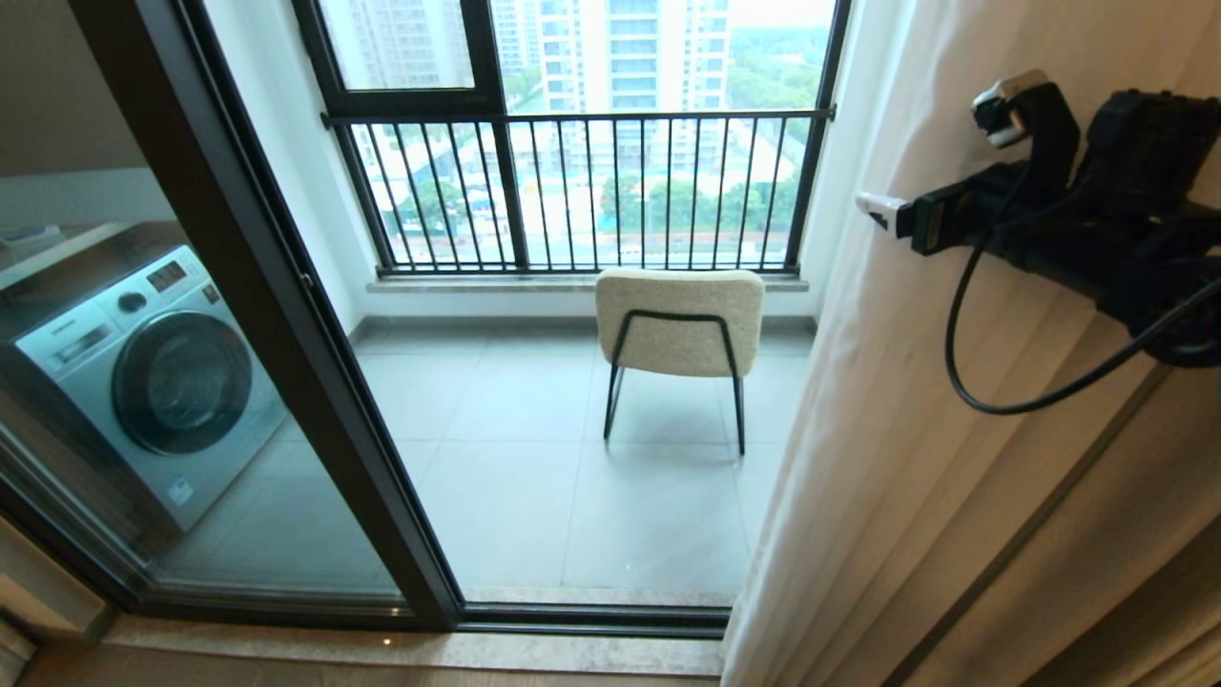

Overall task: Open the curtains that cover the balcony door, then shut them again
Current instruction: Close the inner curtains on both sides

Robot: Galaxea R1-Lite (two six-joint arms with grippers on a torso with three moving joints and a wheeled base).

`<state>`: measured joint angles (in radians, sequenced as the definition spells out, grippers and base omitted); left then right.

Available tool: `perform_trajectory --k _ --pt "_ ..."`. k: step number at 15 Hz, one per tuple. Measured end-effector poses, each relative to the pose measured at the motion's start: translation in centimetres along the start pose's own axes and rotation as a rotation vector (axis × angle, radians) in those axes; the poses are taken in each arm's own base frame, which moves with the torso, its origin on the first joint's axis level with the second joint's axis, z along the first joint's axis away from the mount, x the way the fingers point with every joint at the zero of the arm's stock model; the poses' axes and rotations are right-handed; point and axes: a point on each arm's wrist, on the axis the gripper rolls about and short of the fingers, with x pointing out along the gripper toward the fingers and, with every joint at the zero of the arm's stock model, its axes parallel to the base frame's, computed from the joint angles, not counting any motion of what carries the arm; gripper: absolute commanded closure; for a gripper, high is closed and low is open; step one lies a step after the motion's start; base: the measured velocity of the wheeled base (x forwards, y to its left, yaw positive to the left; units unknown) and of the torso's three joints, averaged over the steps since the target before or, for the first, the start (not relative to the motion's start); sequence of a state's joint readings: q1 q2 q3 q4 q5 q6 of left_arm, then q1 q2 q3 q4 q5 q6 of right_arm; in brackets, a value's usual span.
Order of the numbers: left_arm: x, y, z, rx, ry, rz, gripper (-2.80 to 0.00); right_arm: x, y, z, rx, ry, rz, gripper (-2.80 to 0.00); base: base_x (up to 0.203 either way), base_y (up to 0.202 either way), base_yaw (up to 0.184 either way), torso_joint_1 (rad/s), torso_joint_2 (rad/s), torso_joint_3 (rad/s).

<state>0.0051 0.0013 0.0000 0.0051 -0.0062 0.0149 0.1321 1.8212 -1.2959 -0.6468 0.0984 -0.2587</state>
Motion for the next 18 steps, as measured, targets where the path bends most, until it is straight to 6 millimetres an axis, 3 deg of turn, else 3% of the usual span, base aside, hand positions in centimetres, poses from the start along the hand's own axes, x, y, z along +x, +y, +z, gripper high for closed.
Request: perform_trajectory --k 5,9,10,18 --pt "0.0 0.0 0.0 0.000 0.000 0.000 0.00 1.6 -0.5 0.0 -0.004 -0.059 -0.155 -2.80 0.000 0.000 0.000 0.000 0.00 0.000" --pt "0.0 0.0 0.0 0.000 0.000 0.000 0.00 2.6 -0.6 0.0 -0.006 -0.096 -0.167 -2.80 0.000 0.000 0.000 0.000 0.00 0.000" --pt "0.0 0.0 0.0 0.000 0.000 0.000 0.00 2.8 -0.6 0.0 -0.006 -0.119 -0.172 0.00 0.000 0.000 0.000 0.000 0.00 0.000" --pt "0.0 0.0 0.0 0.000 0.000 0.001 0.00 2.4 -0.3 0.5 -0.002 -0.155 -0.171 0.00 0.000 0.000 0.000 0.000 0.00 0.000"
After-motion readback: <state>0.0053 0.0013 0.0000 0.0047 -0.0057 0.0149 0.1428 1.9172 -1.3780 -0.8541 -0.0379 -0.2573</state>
